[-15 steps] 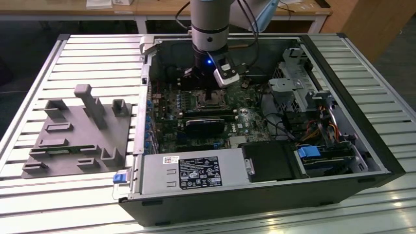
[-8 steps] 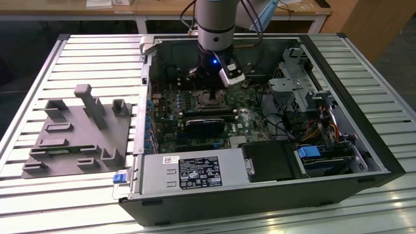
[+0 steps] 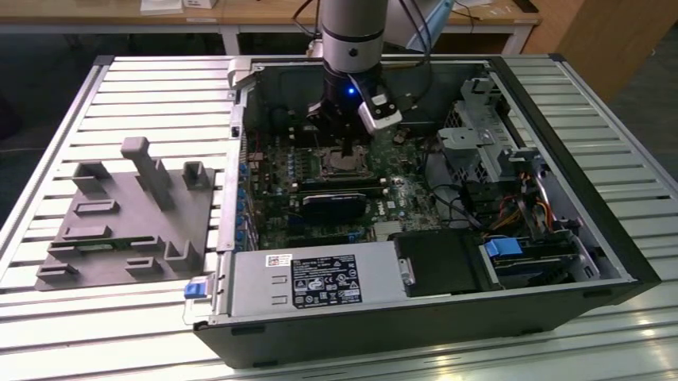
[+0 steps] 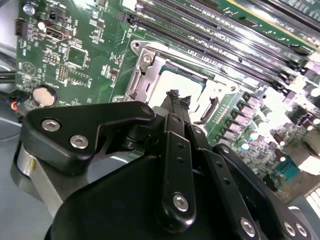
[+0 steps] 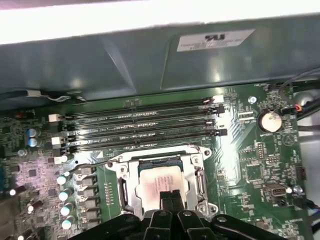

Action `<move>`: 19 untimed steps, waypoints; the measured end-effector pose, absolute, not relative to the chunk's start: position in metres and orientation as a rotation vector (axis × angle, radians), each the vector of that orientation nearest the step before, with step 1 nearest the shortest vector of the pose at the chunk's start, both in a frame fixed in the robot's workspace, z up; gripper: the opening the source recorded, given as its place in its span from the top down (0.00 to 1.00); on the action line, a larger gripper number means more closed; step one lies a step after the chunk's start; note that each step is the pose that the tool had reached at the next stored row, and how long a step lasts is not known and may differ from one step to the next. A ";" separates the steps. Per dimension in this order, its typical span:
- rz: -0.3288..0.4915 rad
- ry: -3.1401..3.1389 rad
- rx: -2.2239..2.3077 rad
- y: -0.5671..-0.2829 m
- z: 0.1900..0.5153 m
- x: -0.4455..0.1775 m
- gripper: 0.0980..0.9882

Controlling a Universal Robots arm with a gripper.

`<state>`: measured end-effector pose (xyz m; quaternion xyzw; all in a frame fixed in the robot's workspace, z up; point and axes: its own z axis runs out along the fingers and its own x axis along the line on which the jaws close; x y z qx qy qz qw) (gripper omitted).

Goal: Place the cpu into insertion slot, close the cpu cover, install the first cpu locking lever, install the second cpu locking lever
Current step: 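Close the cpu cover, then install the first cpu locking lever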

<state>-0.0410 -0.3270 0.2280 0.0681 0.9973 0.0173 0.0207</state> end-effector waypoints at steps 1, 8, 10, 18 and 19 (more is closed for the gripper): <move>0.054 3.092 0.211 -0.327 0.230 -0.041 0.99; 0.054 3.092 0.211 -0.327 0.233 -0.041 0.99; 0.054 3.092 0.211 -0.327 0.234 -0.041 0.99; 0.054 3.092 0.211 -0.327 0.234 -0.041 0.99; 0.054 3.092 0.211 -0.327 0.234 -0.041 0.99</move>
